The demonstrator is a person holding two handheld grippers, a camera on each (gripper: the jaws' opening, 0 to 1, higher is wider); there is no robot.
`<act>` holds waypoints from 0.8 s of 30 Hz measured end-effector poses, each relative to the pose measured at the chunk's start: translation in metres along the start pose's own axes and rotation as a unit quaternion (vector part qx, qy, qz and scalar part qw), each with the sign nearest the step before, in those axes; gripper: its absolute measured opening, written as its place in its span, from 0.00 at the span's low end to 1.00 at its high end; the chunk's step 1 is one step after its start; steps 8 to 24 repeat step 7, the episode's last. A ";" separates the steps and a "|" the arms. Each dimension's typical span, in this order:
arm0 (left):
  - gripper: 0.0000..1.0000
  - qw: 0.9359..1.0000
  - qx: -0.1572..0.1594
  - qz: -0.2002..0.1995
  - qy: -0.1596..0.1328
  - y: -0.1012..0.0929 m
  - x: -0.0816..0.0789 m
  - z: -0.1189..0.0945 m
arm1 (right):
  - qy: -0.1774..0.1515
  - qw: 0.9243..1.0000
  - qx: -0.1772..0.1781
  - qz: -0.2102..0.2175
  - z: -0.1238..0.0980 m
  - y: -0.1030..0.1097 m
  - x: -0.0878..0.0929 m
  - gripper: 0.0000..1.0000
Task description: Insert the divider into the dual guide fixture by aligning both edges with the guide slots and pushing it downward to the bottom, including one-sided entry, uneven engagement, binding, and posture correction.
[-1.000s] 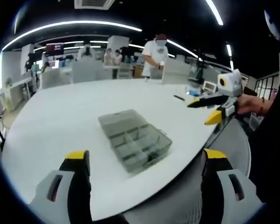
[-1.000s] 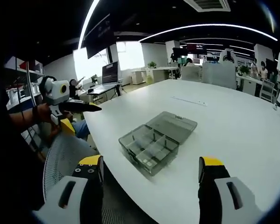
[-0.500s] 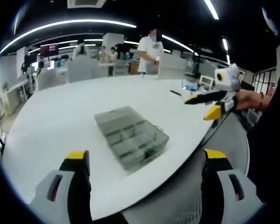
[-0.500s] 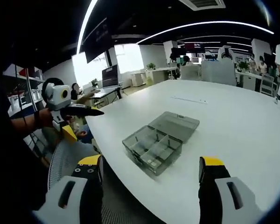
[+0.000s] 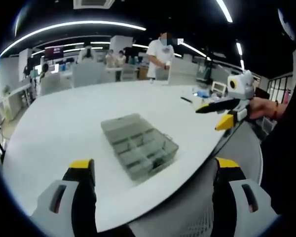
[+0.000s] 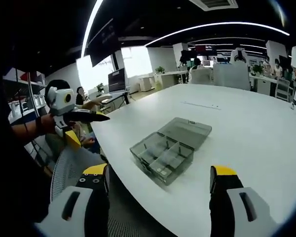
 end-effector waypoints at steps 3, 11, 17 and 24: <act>0.98 1.000 -0.001 0.000 0.000 0.000 0.000 -0.001 | 0.002 1.000 -0.002 0.003 0.000 0.001 0.002 0.82; 0.98 1.000 -0.002 -0.002 -0.002 -0.001 0.000 -0.001 | 0.002 1.000 -0.001 0.006 -0.001 0.001 0.002 0.82; 0.98 1.000 -0.002 -0.002 -0.002 -0.001 0.000 -0.001 | 0.002 1.000 -0.001 0.006 -0.001 0.001 0.002 0.82; 0.98 1.000 -0.002 -0.002 -0.002 -0.001 0.000 -0.001 | 0.002 1.000 -0.001 0.006 -0.001 0.001 0.002 0.82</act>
Point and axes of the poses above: the point that each gripper's makers call its tool centre point, and the gripper's own axes: z roughly forward along the fingers, y roughly to its left, x roughly out of its underside, the point moved 9 cm from there along -z, roughly backward along the fingers, and after that the axes turned 3 degrees about -z, right-handed, at the moved point
